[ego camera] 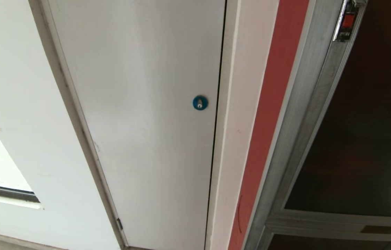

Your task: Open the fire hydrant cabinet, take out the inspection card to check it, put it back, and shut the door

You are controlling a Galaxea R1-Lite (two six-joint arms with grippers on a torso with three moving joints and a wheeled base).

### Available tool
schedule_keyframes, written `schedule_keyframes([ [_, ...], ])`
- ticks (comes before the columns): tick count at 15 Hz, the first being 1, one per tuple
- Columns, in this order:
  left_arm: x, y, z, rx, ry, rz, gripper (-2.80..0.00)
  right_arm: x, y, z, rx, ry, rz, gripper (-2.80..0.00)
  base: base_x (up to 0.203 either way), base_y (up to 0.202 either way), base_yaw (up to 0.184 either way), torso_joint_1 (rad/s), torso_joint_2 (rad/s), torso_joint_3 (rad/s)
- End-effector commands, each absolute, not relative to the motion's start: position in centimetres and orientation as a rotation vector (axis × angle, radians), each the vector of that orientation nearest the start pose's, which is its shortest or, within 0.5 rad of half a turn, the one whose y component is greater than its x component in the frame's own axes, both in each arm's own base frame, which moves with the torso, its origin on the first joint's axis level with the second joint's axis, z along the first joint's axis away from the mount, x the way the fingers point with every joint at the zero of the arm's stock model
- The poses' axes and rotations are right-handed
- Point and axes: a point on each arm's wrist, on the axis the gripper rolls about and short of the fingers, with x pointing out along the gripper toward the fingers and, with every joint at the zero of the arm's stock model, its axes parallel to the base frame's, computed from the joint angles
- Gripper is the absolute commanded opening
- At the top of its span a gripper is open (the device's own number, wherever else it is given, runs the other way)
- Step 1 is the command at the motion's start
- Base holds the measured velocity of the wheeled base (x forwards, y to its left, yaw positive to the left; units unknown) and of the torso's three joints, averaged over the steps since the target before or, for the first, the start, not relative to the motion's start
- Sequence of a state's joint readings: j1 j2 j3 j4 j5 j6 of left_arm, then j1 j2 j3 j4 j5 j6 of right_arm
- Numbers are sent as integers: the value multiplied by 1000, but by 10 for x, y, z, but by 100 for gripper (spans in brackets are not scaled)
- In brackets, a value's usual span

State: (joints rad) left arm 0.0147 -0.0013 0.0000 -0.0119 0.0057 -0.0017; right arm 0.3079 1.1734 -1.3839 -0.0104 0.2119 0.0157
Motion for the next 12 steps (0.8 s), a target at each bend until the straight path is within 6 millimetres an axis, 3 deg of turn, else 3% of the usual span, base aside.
schedule_keyframes([
  [1, -22, 0, 75, -2, -7, 21, -280, 144, 51, 412, 25, -211, 521, -280, 0, 0, 0, 0, 0, 0],
  [12, -22, 0, 75, -2, -6, 21, -280, 175, 57, 411, 31, -177, 447, -280, 0, 0, 0, 0, 0, 0],
])
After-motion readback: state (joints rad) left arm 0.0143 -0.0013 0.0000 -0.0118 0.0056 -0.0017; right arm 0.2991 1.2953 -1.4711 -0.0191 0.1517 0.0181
